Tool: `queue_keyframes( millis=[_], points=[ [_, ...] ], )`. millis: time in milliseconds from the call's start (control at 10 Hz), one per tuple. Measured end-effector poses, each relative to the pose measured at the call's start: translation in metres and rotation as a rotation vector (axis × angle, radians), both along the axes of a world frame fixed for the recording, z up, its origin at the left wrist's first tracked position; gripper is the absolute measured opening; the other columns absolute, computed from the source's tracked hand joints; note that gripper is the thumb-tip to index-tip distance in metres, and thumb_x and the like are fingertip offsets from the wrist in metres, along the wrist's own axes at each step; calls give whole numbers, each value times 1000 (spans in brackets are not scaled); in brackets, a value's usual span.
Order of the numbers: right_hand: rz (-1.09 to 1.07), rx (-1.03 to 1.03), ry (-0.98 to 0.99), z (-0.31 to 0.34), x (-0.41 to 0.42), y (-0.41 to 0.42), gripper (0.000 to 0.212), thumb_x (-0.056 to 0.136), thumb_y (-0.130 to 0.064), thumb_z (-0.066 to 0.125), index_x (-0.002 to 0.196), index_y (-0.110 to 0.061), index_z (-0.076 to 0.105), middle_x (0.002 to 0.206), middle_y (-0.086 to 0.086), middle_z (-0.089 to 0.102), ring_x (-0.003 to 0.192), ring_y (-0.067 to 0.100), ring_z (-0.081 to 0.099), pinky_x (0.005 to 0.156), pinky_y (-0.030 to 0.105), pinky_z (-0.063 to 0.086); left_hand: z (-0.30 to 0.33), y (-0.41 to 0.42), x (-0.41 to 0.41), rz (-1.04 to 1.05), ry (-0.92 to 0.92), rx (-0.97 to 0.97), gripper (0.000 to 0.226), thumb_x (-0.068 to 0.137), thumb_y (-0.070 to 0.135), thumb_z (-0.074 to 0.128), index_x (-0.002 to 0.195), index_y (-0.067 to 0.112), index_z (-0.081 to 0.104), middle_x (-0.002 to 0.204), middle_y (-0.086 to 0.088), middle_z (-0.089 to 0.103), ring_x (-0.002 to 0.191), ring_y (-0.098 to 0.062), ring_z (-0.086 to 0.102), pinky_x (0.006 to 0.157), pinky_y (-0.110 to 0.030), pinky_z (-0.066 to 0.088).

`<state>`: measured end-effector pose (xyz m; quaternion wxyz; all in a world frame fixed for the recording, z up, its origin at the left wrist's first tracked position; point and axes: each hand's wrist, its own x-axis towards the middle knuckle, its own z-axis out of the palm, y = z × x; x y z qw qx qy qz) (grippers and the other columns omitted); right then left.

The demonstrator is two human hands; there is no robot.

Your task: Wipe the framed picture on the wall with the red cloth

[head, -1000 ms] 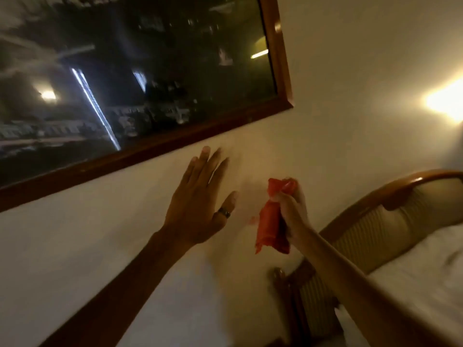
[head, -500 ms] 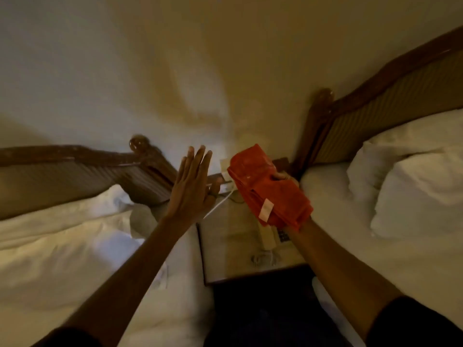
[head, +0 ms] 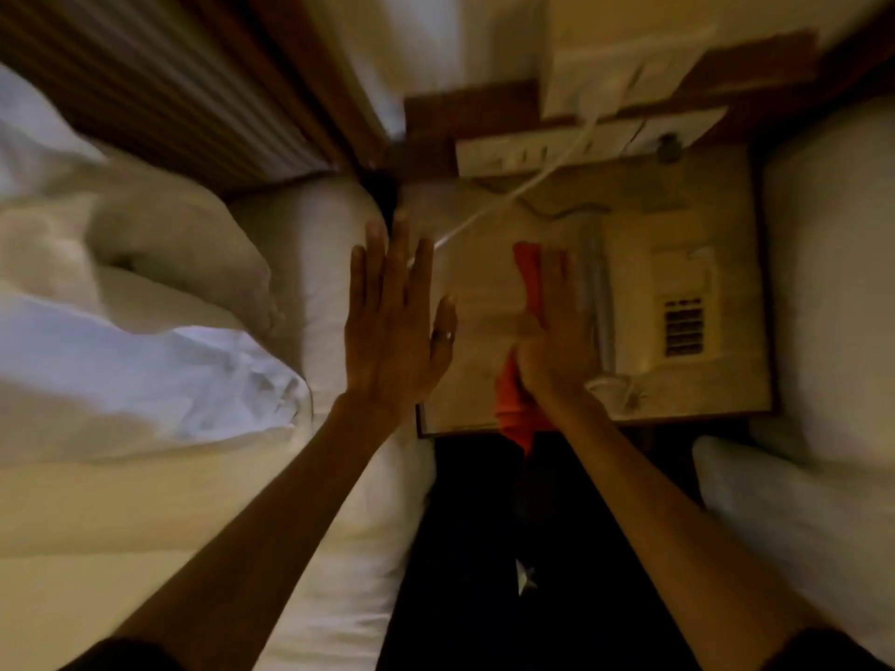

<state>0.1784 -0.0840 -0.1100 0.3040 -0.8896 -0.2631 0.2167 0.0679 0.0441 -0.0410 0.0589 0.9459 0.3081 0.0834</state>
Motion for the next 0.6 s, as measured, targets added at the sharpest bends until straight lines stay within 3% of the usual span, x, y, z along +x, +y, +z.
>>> queue_keyframes(
  millis=[100,200,400,600],
  points=[
    [310,-174,-121,-70,-56,20,74,102,-45,30,160,-2,14,169,19,10,157,31,-1,127,54,4,-49,3,-12,9,-4,-65,58,112,33,40,161,1,35,169,-28,24,158,-49,16,132,-46,-1],
    [376,-320,-177,-98,-82,25,74,104,-47,33,161,-3,16,169,18,11,157,33,3,127,55,5,-67,-7,-18,16,-8,-106,58,112,30,44,161,1,33,168,-28,27,157,-50,19,131,-47,1],
    [443,-375,-352,-99,-67,27,71,106,-48,16,161,-4,14,169,18,11,158,33,6,127,55,6,-81,3,-36,23,11,-89,60,111,29,45,162,2,30,169,-25,27,157,-47,20,132,-50,4],
    [555,-491,-81,-63,-50,37,80,96,-55,-2,162,-10,-2,171,12,-6,158,29,-9,127,53,-3,-48,-3,-33,77,36,-158,61,112,31,42,164,3,26,171,-22,22,160,-41,16,132,-49,3]
  ],
)
